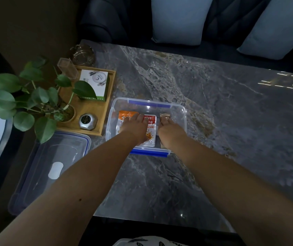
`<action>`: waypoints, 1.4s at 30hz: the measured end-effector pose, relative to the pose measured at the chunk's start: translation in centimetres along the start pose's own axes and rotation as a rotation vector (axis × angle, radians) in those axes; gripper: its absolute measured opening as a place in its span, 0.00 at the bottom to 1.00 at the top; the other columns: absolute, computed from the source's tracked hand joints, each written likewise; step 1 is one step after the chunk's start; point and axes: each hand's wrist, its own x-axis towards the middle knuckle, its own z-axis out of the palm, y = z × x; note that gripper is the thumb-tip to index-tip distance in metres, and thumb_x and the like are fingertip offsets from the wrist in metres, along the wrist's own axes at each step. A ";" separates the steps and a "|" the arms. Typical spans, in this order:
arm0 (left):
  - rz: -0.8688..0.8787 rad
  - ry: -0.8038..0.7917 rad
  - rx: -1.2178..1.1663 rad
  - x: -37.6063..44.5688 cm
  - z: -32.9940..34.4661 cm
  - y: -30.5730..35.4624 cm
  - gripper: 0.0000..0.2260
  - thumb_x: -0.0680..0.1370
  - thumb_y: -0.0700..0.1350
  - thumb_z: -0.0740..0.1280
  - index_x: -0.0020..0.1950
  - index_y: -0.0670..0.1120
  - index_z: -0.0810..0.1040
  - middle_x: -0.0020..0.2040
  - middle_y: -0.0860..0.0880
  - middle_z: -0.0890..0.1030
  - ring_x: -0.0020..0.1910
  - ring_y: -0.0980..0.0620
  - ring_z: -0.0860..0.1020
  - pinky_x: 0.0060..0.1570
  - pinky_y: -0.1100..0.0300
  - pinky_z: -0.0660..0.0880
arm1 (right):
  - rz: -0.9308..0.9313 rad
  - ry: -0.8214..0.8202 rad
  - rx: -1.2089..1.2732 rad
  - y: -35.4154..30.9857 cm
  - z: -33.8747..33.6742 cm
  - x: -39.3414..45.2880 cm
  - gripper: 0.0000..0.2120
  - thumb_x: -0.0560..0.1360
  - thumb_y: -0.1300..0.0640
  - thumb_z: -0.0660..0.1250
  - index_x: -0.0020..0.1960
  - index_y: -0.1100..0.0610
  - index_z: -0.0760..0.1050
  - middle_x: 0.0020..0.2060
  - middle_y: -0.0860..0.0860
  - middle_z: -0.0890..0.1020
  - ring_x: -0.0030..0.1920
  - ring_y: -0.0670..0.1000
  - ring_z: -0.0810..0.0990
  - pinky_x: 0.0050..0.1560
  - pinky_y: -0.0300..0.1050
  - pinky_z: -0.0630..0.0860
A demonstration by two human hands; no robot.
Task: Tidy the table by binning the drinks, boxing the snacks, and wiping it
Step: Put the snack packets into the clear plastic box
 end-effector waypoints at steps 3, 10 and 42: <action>-0.002 0.002 0.017 0.0 -0.1 0.1 0.38 0.74 0.60 0.68 0.77 0.47 0.56 0.78 0.46 0.57 0.77 0.44 0.52 0.72 0.41 0.54 | 0.009 0.005 0.021 0.0 -0.2 -0.1 0.34 0.75 0.57 0.66 0.76 0.59 0.54 0.76 0.57 0.54 0.74 0.59 0.57 0.70 0.57 0.64; 0.010 0.012 0.023 0.1 -0.1 0.2 0.38 0.74 0.61 0.67 0.77 0.48 0.57 0.78 0.46 0.56 0.78 0.44 0.50 0.72 0.41 0.52 | 0.024 0.049 0.047 0.2 -0.3 -0.2 0.31 0.74 0.59 0.68 0.73 0.60 0.60 0.74 0.58 0.60 0.70 0.58 0.65 0.67 0.56 0.68; 0.071 0.214 -0.009 -8.7 -1.4 3.6 0.35 0.78 0.67 0.45 0.78 0.47 0.54 0.78 0.46 0.57 0.77 0.47 0.53 0.75 0.47 0.50 | 0.105 0.286 0.632 3.9 2.1 -12.0 0.28 0.78 0.47 0.58 0.74 0.56 0.56 0.72 0.57 0.65 0.70 0.58 0.66 0.68 0.52 0.66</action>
